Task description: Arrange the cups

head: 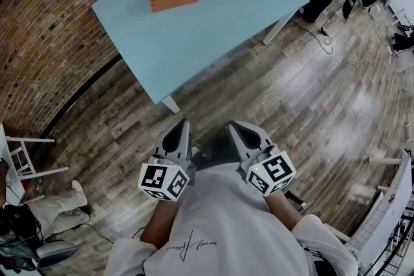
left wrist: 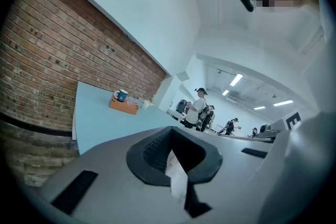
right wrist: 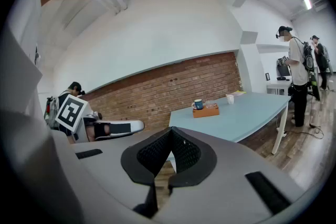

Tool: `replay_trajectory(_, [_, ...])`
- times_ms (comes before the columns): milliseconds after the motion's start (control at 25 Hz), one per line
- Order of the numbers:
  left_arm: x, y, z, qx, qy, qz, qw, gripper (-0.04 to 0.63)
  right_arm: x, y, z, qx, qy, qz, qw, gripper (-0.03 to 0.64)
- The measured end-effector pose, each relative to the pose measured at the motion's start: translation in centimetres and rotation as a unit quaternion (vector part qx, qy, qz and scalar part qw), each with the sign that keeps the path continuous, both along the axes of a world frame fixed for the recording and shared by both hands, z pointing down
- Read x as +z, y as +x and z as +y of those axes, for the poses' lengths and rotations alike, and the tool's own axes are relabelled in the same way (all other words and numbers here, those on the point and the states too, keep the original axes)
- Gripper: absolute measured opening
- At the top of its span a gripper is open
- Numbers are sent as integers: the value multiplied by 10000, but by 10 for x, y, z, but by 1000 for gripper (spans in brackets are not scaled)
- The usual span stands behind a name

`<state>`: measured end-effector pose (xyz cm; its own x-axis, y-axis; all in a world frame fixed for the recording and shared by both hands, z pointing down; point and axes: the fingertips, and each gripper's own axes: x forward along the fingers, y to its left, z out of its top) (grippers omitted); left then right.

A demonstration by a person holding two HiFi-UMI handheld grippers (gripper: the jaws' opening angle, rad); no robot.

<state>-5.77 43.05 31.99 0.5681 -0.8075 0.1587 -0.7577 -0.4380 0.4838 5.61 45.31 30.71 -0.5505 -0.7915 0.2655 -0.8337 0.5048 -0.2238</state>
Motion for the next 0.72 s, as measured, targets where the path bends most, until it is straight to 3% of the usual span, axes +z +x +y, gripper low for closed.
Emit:
replay_trajectory(400, [-1,6,-26,-211,34,-258,9994,9,-4,-6,-35,-138,158,16,9998,20])
replay_trajectory(720, [-2,17,-47,-269,-21,-231,9994,9,2,6,-60,-97,-113,-157,9998,20])
